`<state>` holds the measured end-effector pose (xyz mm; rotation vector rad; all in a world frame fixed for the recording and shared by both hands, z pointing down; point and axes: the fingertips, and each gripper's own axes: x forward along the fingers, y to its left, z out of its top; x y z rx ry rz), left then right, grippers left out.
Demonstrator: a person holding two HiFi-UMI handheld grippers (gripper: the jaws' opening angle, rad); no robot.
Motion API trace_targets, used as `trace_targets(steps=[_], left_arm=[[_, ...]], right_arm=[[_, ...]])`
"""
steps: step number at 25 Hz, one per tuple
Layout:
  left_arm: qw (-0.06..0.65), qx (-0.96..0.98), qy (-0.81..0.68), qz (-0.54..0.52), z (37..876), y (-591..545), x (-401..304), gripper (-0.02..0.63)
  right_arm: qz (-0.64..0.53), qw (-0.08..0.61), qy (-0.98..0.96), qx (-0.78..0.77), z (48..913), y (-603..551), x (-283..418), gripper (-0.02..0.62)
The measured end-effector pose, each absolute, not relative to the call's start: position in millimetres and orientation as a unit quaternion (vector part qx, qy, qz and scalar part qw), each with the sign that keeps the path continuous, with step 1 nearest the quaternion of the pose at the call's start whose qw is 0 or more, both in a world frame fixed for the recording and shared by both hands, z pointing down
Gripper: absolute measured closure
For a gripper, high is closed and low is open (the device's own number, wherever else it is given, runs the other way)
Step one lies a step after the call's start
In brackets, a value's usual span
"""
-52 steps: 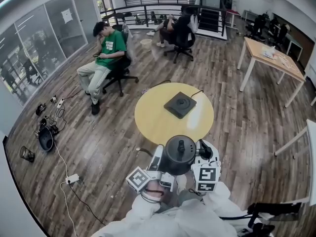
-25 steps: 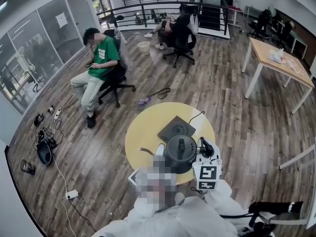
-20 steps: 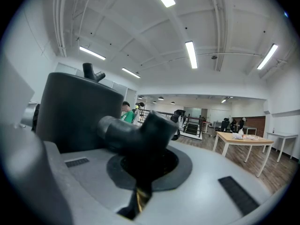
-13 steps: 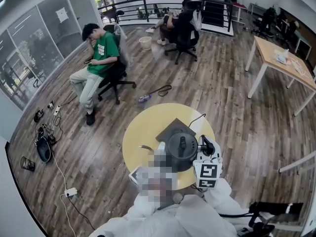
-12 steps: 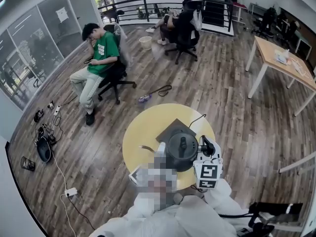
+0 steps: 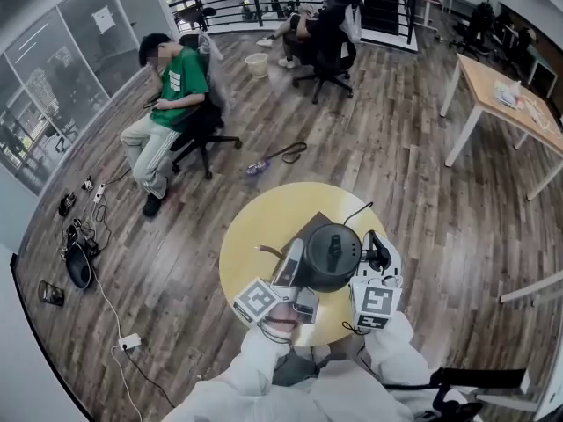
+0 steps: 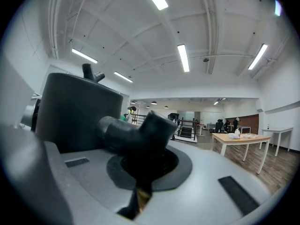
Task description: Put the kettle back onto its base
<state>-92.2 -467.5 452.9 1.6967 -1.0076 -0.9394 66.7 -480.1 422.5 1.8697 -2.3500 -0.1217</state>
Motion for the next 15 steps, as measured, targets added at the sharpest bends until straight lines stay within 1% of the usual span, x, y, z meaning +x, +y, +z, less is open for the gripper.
trace_targets(steps=[2, 5, 11, 15], left_arm=[[0.448, 0.704, -0.421, -0.354, 460, -478, -94, 0.206], [0.449, 0.708, -0.436, -0.328, 473, -490, -99, 0.207], [0.463, 0.703, -0.430, -0.326, 505, -522, -104, 0.209], [0.473, 0.699, -0.437, -0.312, 529, -543, -110, 0.219]], right_arm=[[-0.047, 0.074, -0.777, 0.623, 426, -489, 67, 0.584], [-0.042, 0.071, -0.775, 0.626, 439, -501, 65, 0.584], [-0.015, 0.082, -0.771, 0.631, 479, -532, 59, 0.584], [-0.019, 0.081, -0.769, 0.634, 499, -549, 54, 0.584]])
